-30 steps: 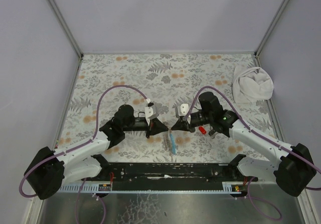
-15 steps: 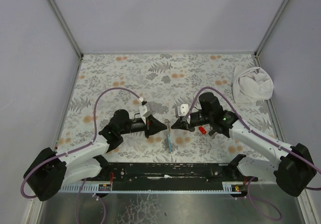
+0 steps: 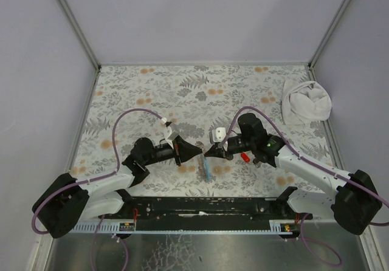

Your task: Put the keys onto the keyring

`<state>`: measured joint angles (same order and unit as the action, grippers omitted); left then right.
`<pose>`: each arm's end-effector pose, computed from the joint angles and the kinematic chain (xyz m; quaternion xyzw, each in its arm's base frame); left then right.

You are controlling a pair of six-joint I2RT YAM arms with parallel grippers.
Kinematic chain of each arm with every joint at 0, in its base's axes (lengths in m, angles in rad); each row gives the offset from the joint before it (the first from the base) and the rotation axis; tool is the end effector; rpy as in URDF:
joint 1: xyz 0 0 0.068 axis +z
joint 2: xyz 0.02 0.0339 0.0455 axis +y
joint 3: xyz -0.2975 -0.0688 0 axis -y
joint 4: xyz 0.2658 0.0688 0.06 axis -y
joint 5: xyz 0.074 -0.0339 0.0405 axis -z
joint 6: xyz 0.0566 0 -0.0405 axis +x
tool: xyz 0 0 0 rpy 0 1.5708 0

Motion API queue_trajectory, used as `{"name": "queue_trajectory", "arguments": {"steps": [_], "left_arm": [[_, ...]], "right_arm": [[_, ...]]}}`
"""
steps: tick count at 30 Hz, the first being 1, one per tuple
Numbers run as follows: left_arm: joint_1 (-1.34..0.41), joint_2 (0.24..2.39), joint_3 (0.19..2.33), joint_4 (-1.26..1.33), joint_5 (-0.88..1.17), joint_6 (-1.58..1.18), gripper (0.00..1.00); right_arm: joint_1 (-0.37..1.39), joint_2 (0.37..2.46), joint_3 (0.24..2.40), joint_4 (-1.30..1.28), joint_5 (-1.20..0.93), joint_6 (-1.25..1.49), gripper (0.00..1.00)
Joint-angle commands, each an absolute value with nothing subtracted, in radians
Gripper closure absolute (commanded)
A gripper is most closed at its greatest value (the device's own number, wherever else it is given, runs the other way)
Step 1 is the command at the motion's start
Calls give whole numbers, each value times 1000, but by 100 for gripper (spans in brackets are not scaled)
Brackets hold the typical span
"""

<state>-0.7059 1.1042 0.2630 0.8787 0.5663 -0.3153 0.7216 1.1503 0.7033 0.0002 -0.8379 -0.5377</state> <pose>0.1551 -0.1722 0.2256 0.3267 0.6144 -0.5071 0.5086 0.1712 0.2067 0.2760 -0.6304 0.4971 0.3875 0.4531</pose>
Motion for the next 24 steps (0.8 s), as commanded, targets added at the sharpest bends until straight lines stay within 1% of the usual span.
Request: {"name": "queue_trajectory", "arguments": {"steps": [1, 3, 5, 11, 14, 18, 24], "left_arm": [[-704, 1069, 247, 1072, 511, -343, 100], [-703, 1068, 240, 1079, 522, -338, 100], [-704, 1070, 223, 1115, 534, -339, 100], [-705, 1078, 203, 1167, 560, -334, 100], [-704, 1074, 196, 1170, 561, -329, 100], [-705, 1069, 193, 1169, 565, -319, 100], [-704, 1060, 187, 1174, 569, -317, 100]], "right_arm": [[741, 1144, 704, 32, -778, -526, 96], [740, 1136, 701, 30, -761, -525, 88], [741, 1123, 701, 29, -764, -519, 83], [741, 1050, 676, 90, -769, -451, 72], [741, 1025, 676, 97, -743, -423, 62], [741, 1010, 656, 159, -737, -379, 58], [741, 1040, 644, 207, -721, -352, 58]]}}
